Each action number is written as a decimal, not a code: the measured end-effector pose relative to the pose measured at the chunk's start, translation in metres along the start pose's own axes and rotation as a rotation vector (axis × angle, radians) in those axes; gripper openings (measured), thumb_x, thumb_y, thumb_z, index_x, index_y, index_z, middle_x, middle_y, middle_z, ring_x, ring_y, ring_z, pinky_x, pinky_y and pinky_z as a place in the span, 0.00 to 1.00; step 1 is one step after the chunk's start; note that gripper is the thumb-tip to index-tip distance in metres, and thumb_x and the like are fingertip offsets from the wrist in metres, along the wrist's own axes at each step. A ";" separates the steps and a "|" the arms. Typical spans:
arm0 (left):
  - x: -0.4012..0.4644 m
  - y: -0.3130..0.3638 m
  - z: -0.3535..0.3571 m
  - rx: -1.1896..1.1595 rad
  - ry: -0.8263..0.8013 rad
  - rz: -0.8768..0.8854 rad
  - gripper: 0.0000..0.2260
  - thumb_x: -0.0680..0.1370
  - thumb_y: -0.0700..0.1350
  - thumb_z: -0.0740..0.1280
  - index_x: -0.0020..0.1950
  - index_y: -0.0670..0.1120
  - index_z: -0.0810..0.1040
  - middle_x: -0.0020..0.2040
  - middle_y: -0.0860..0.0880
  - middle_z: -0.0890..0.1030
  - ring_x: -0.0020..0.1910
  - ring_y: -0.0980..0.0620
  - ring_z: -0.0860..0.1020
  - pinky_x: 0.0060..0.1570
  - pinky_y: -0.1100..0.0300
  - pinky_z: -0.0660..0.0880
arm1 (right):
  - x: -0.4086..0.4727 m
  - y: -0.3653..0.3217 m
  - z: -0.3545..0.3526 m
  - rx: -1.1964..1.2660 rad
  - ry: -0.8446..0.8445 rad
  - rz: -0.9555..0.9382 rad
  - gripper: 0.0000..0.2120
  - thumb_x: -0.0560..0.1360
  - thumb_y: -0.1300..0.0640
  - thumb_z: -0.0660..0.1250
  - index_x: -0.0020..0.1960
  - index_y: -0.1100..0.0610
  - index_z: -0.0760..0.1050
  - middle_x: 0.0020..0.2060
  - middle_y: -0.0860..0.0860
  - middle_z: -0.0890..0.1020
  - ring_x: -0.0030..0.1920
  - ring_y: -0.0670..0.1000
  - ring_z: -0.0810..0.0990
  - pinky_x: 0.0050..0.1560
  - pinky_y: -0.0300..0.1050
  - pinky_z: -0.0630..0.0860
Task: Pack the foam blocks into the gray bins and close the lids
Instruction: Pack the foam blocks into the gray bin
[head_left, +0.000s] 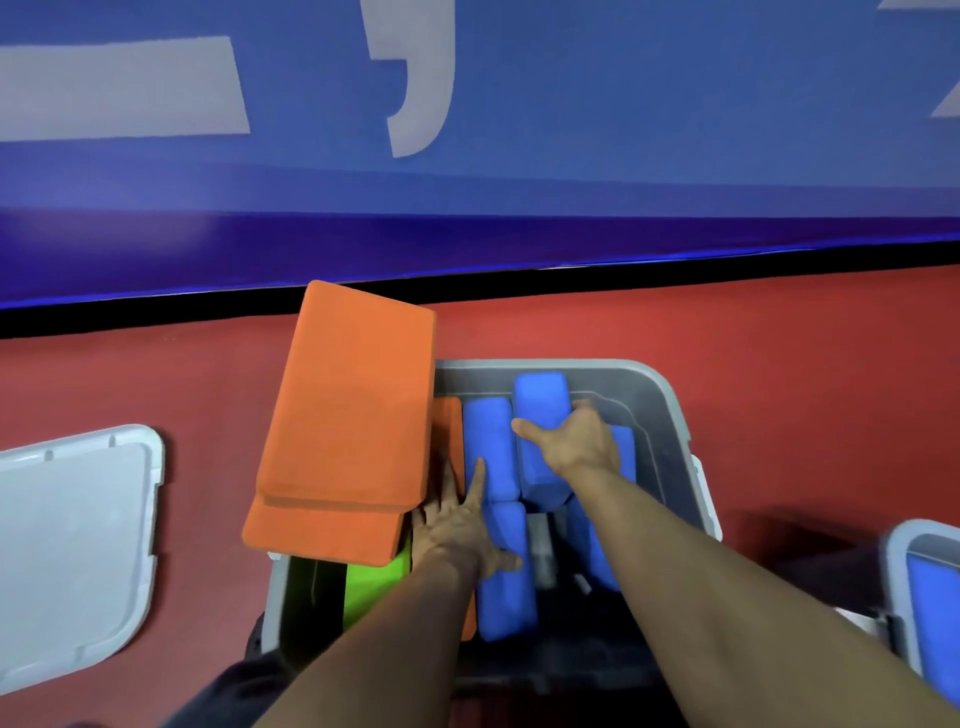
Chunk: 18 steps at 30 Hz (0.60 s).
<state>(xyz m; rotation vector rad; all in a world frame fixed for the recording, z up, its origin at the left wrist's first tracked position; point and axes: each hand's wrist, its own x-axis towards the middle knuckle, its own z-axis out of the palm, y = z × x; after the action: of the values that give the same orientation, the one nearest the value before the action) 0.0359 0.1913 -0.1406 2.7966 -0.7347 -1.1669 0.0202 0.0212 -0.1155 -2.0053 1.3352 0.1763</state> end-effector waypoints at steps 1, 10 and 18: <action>0.001 0.001 0.000 -0.006 -0.009 -0.002 0.61 0.67 0.67 0.75 0.77 0.61 0.27 0.79 0.45 0.27 0.82 0.41 0.47 0.79 0.44 0.50 | 0.002 0.003 0.003 0.007 -0.002 0.003 0.41 0.66 0.32 0.76 0.67 0.57 0.69 0.62 0.56 0.81 0.63 0.61 0.78 0.60 0.55 0.77; 0.005 0.003 0.006 0.005 0.037 0.037 0.59 0.68 0.67 0.74 0.80 0.59 0.30 0.79 0.44 0.27 0.81 0.40 0.51 0.78 0.48 0.54 | 0.013 0.036 0.040 0.152 -0.060 0.043 0.39 0.73 0.38 0.74 0.75 0.54 0.63 0.65 0.55 0.79 0.65 0.60 0.77 0.61 0.51 0.74; 0.009 0.009 0.008 -0.034 0.054 0.013 0.60 0.66 0.68 0.75 0.79 0.61 0.31 0.78 0.45 0.25 0.81 0.41 0.52 0.78 0.49 0.56 | 0.031 0.046 0.056 0.258 -0.137 0.063 0.45 0.73 0.35 0.71 0.81 0.51 0.56 0.72 0.55 0.74 0.71 0.59 0.73 0.71 0.53 0.70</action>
<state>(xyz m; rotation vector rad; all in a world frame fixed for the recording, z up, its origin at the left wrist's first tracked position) 0.0322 0.1805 -0.1504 2.7796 -0.7211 -1.0871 0.0100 0.0222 -0.1935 -1.7072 1.2659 0.1583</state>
